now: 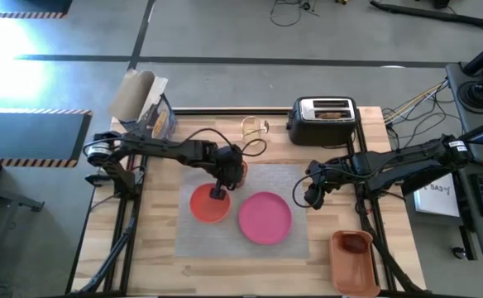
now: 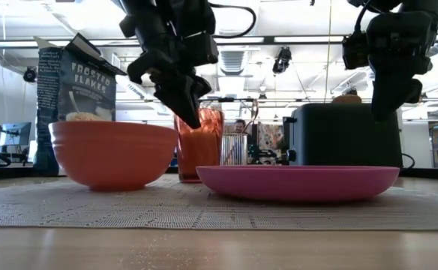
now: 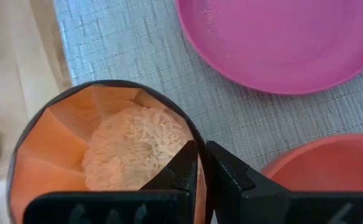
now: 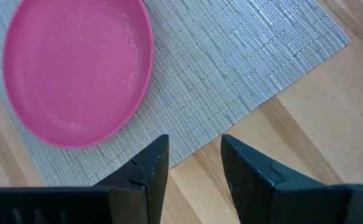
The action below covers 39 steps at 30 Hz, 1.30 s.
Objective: Arrange a breakfast setting
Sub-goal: Put the orange cup of milk on the gray placemat, then pour the blue cereal into the orange bowl
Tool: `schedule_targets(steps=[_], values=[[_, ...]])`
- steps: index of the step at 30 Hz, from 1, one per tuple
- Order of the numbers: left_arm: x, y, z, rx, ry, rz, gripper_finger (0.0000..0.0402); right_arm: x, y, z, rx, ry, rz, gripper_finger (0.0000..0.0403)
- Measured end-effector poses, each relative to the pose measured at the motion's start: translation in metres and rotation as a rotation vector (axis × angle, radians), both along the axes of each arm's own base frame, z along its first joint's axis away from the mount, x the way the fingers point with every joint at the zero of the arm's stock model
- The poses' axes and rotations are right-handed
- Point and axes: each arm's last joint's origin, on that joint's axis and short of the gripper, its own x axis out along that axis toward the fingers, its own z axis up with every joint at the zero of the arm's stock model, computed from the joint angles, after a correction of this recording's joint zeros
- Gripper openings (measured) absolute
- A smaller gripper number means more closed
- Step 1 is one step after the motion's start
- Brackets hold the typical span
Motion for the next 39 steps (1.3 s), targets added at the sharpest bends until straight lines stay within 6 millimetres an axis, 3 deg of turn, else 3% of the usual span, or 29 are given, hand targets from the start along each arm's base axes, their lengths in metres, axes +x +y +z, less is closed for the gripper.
schedule_targets(steps=[18, 25, 32, 39], values=[[0.001, 0.001, 0.000, -0.026, -0.001, 0.067, 0.0019, 0.000, 0.000, 0.000, 0.000, 0.000, 0.000, 0.0137], [0.002, 0.001, 0.002, -0.048, -0.023, 0.109, 0.0066, 0.000, 0.000, 0.000, 0.000, 0.000, 0.000, 0.0137], [0.009, 0.002, 0.023, -0.052, -0.049, 0.120, 0.0116, 0.000, 0.000, 0.000, 0.000, 0.000, 0.000, 0.0137], [0.003, 0.001, 0.042, -0.062, 0.025, 0.142, 0.0121, 0.000, 0.000, 0.000, 0.000, 0.000, 0.000, 0.0137]])
